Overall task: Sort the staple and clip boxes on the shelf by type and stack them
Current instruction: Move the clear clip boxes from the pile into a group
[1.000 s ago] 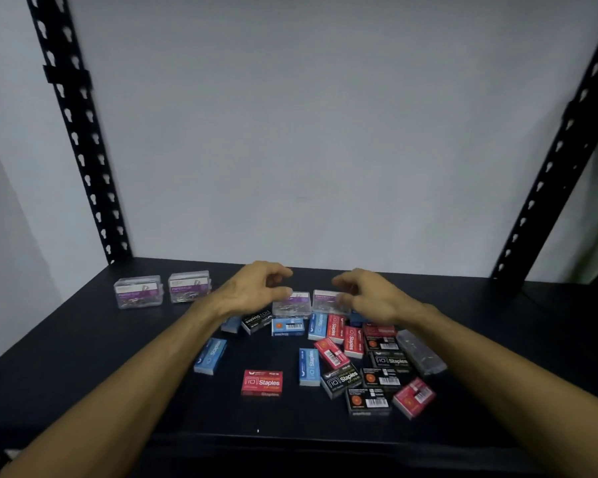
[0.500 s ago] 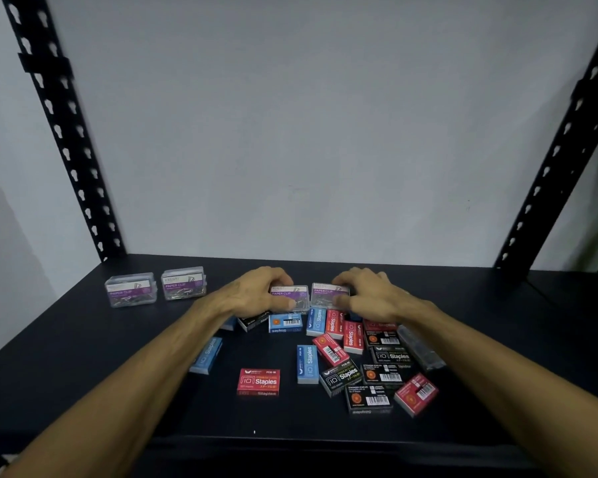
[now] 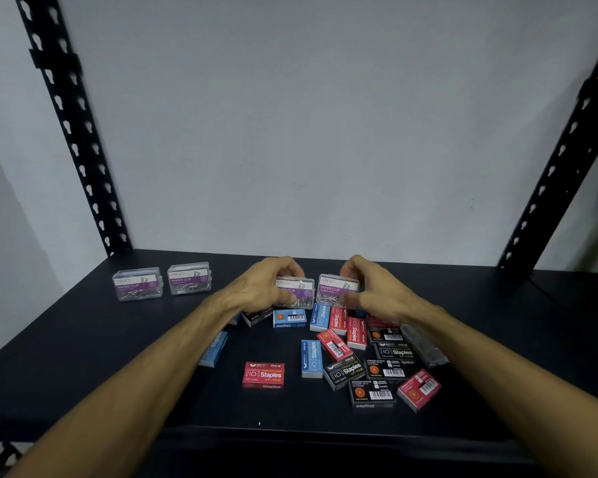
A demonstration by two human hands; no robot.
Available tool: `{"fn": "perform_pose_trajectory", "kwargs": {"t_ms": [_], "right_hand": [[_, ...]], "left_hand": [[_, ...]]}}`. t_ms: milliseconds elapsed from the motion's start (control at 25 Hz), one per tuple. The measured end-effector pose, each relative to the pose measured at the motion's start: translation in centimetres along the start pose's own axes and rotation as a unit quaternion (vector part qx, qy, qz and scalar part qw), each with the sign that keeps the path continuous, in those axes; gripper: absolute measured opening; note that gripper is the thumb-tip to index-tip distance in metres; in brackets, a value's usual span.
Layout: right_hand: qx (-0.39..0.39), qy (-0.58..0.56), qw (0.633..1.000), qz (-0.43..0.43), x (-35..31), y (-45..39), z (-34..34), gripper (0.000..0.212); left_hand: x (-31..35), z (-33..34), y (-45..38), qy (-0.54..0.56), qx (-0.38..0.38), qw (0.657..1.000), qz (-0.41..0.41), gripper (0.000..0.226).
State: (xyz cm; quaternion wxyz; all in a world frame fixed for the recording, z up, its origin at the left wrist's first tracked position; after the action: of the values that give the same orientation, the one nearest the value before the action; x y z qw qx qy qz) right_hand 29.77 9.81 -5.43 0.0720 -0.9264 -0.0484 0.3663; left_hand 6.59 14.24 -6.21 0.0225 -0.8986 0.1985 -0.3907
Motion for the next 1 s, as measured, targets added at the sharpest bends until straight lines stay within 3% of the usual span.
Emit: {"fn": "perform_pose_trajectory", "kwargs": {"t_ms": [160, 520, 1000], "right_hand": [[0.0, -0.035, 0.999, 0.01, 0.0, 0.3, 0.0, 0.042], [-0.006, -0.037, 0.999, -0.002, -2.2, 0.3, 0.7, 0.043], [-0.034, -0.068, 0.992, -0.103, -11.6, -1.7, 9.6, 0.041]], "left_hand": [[-0.1, -0.8, 0.2, 0.028, 0.016, 0.999, -0.013, 0.028], [-1.0, -4.7, 3.2, 0.072, 0.058, 0.995, -0.025, 0.027], [-9.9, -15.0, 11.6, 0.037, 0.145, 0.984, -0.094, 0.033]]}}
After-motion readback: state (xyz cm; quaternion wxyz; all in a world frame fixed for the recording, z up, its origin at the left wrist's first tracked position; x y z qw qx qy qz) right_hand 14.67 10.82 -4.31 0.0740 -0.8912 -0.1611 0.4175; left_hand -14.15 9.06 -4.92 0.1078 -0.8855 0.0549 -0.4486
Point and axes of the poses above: each hand's wrist, its own y-axis away from the middle knuckle, its own z-axis out of the palm, x = y × z, the point moved 2 cm from there along -y, towards the middle knuckle, and after that the axes turned 12 degrees about x, right-handed, at the moved point
